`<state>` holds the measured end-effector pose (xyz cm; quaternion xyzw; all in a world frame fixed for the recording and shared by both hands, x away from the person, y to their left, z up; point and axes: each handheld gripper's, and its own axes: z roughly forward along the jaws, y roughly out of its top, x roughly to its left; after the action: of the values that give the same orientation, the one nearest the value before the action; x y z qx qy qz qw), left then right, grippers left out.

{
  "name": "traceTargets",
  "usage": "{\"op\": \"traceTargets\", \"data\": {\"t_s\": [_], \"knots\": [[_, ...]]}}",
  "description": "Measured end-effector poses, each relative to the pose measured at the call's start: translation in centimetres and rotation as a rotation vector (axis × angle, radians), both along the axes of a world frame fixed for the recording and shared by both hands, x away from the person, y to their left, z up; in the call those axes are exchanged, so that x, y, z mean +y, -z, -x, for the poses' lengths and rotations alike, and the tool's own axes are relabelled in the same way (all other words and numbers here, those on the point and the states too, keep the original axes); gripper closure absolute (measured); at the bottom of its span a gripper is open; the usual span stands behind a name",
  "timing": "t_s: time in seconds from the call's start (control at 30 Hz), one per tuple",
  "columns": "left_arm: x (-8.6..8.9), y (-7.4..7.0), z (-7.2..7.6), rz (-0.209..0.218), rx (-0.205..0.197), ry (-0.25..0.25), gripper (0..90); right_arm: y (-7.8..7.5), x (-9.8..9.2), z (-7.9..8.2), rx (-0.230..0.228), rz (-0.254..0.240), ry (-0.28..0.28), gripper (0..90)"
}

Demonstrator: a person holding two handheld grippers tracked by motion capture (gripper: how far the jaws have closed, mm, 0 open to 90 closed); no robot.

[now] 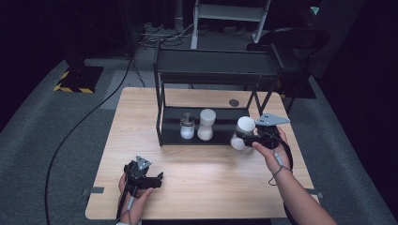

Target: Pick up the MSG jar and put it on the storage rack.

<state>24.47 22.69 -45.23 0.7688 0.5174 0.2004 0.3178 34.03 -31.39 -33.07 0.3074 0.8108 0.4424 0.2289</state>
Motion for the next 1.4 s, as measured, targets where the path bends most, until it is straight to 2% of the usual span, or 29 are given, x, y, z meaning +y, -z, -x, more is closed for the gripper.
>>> {"op": "traceTargets", "data": {"t_s": [0.33,0.6,0.9,1.4], "knots": [[0.0,0.0,0.0,0.0,0.0,0.0,4.1,-0.9,0.9,-1.7,0.004,-0.003,0.001,33.4],[0.0,0.0,0.0,0.0,0.0,-0.001,4.0,-0.7,1.8,-3.2,0.012,-0.007,-0.004,33.4],[0.0,0.0,0.0,0.0,0.0,-0.001,3.9,0.4,2.7,-4.7,0.031,-0.007,-0.002,33.4],[0.0,0.0,0.0,-0.001,0.001,0.0,3.9,3.3,3.6,-6.7,0.059,-0.003,0.015,33.4]]}}
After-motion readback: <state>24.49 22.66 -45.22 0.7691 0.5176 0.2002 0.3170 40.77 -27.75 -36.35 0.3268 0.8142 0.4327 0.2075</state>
